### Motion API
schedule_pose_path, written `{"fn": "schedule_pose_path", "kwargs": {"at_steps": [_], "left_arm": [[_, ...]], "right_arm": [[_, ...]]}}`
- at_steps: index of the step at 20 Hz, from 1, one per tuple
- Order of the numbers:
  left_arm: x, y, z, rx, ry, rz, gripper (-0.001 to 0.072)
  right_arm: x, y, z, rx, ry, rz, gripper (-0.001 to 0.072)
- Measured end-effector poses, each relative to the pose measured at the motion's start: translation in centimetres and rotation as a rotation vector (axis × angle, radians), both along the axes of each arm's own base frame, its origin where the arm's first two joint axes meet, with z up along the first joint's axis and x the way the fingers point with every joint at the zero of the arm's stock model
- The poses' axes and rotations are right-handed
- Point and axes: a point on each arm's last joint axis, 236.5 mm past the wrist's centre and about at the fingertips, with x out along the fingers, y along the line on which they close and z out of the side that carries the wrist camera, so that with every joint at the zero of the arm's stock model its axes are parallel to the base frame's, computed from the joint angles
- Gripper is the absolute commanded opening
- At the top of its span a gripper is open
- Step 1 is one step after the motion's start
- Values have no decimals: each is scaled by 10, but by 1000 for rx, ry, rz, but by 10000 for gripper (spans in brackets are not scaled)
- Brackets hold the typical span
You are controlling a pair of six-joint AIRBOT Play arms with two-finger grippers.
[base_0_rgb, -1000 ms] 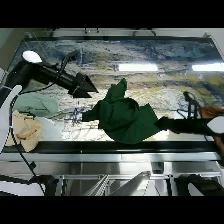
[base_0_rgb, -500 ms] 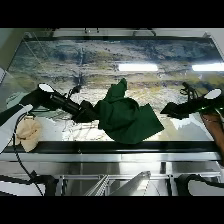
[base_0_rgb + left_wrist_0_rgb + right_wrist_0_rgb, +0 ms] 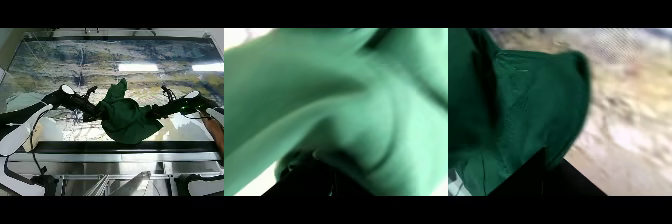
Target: Fold the shirts.
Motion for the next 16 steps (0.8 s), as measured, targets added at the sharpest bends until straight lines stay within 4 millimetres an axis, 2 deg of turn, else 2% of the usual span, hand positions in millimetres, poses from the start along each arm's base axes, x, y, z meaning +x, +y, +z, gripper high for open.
{"fn": "schedule_pose_path", "kwargs": {"at_steps": [2, 4, 5, 6, 7, 9, 11, 13, 14, 16], "left_arm": [[8, -11, 20, -32, -37, -47, 9], [19, -18, 59, -74, -98, -84, 10], [26, -18, 84, -95, -139, -90, 10], [33, -17, 115, -116, -198, -95, 11], [39, -14, 150, -135, -267, -95, 11], [48, -4, 228, -175, -432, -77, 11], [48, 8, 303, -204, -602, -37, 20], [33, 20, 380, -240, -781, 7, 20], [22, 25, 413, -257, -863, 19, 20], [-3, 32, 457, -281, -975, 35, 20]], "right_arm": [[7, 9, 17, 59, -45, 18, 21], [23, 20, 68, 186, -125, 9, 21], [29, 20, 95, 228, -176, 14, 21], [39, 18, 133, 274, -256, 4, 21], [46, 14, 178, 319, -356, -3, 21], [49, 3, 272, 358, -591, -12, 21], [37, -6, 366, 343, -850, -25, 22], [4, -7, 457, 274, -1131, -30, 22], [-14, -7, 496, 236, -1261, -44, 22], [-56, -8, 562, 136, -1501, -95, 22]]}}
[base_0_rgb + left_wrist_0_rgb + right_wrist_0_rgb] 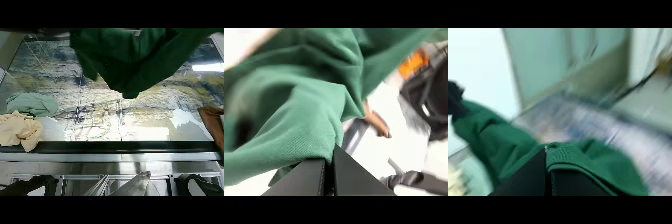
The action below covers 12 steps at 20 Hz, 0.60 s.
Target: Fold the shirts.
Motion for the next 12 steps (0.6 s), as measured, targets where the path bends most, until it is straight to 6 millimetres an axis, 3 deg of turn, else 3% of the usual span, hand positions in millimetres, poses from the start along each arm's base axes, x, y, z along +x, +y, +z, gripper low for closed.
{"fn": "schedule_pose_path", "kwargs": {"at_steps": [2, 3, 5, 7, 8, 12], "left_arm": [[-19, 5, 17, -12, -44, 13, 21], [-24, 7, 16, -10, -39, 17, 20], [-24, 8, -1, -2, 12, 27, 21], [-18, 8, -34, 17, 104, 31, 20], [-13, 7, -53, 30, 153, 28, 21], [15, 7, -153, 98, 376, 9, 20]], "right_arm": [[-29, -3, 34, -30, -136, -96, 22], [-35, -6, 42, -44, -170, -133, 22], [-29, -10, 36, -54, -135, -148, 22], [-5, -10, 8, -60, -13, -103, 22], [13, -9, -16, -63, 73, -65, 22], [94, 6, -134, -44, 435, 70, 23]]}}
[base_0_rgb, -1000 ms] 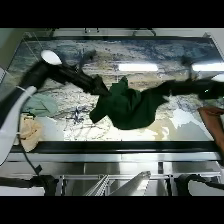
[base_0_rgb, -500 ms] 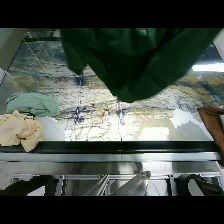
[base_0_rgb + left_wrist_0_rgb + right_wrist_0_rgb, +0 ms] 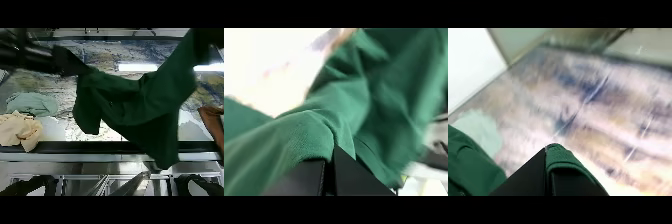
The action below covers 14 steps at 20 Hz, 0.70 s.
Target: Fold the shirts.
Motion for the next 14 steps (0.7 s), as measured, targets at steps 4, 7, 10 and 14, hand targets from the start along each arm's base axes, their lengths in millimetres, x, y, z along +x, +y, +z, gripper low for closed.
{"fn": "schedule_pose_path", "kwargs": {"at_steps": [4, 7, 10, 14], "left_arm": [[37, 28, -110, 42, 252, 55, 637], [58, 68, -168, 35, 413, 131, 720], [64, 101, -201, 7, 534, 175, 720], [54, 101, -216, 1, 601, 135, 720]], "right_arm": [[68, 24, -134, 23, 319, 49, 478], [93, 25, -203, 43, 471, 26, 377], [88, 2, -249, 21, 623, 12, 231], [36, -37, -295, 15, 878, 7, 225]]}}
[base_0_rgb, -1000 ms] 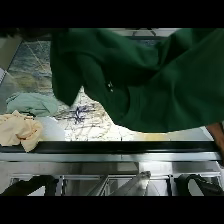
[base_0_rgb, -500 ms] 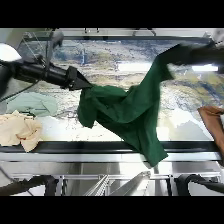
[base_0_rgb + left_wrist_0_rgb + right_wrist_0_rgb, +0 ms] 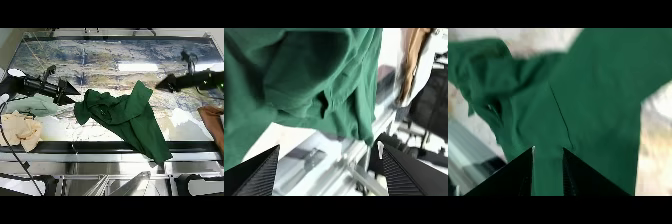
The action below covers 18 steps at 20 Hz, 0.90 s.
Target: Fold the shirts.
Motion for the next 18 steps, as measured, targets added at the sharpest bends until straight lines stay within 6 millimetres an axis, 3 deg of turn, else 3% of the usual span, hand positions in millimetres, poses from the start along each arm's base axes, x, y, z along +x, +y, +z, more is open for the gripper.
{"fn": "schedule_pose_path", "kwargs": {"at_steps": [5, 9, 10, 12, 13, 14, 18], "left_arm": [[-37, -74, -13, 4, 28, -201, 720], [-65, -126, -48, 31, 74, -318, 720], [-71, -135, -59, 38, 95, -335, 720], [-81, -144, -79, 53, 149, -348, 705], [-83, -146, -87, 59, 166, -350, 704], [-84, -149, -95, 67, 182, -346, 671], [-80, -160, -105, 64, 197, -312, 661]], "right_arm": [[-84, -40, -37, 14, 247, -200, 228], [-144, -45, -57, -5, 354, -362, 232], [-155, -44, -60, -16, 368, -389, 246], [-176, -46, -65, -61, 382, -428, 429], [-184, -47, -67, -86, 386, -444, 486], [-192, -51, -70, -121, 391, -459, 509], [-214, -68, -84, -240, 425, -507, 507]]}}
